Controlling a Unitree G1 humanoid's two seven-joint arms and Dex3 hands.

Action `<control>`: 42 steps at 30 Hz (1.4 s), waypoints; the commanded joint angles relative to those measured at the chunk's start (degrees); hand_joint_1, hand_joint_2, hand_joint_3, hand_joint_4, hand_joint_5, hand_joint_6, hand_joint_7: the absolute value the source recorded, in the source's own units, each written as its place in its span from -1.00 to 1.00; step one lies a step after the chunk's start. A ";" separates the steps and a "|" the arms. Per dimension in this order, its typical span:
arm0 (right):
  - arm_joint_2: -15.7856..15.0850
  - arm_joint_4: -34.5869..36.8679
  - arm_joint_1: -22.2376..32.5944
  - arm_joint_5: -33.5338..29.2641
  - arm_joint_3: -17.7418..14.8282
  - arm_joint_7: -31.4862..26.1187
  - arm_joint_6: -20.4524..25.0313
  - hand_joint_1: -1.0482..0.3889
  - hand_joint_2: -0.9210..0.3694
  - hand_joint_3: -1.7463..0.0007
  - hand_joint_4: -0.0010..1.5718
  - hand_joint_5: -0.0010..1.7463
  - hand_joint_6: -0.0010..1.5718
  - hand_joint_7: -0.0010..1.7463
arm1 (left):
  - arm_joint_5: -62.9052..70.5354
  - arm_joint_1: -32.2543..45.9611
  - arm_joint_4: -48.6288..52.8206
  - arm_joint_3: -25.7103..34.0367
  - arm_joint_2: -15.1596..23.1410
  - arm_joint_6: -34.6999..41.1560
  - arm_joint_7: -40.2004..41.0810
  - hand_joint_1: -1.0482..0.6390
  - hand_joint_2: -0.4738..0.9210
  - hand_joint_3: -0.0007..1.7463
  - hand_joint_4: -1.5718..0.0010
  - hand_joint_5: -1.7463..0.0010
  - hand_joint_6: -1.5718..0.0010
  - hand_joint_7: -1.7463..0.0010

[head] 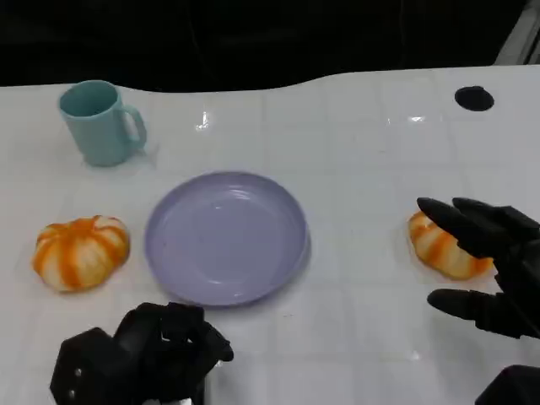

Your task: Grasp the bread from the table and place it into the plate.

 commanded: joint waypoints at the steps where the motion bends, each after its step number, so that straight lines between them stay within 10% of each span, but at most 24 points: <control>1: -2.35 -1.99 -1.36 -2.68 0.77 2.21 4.25 -0.36 -0.97 0.99 -0.88 -0.82 -0.69 -1.00 | -0.17 0.12 0.32 0.44 0.64 -0.06 -0.24 -1.00 0.48 -0.28 -1.00 -0.34 -0.87 0.26; 19: -3.70 1.08 -8.40 -17.36 8.87 3.00 19.44 -0.06 -0.76 1.00 -1.00 -0.66 -0.65 -0.98 | 0.30 0.55 -0.20 0.31 0.71 -0.73 0.15 -1.00 0.49 -0.27 -1.00 -0.35 -0.86 0.26; 42: -1.24 18.27 -19.43 -18.95 18.66 0.51 26.85 0.17 -0.75 0.99 -0.98 -0.60 -0.63 -1.00 | 0.50 1.62 -2.31 0.18 0.45 0.39 0.57 -1.00 0.47 -0.24 -1.00 -0.36 -0.86 0.24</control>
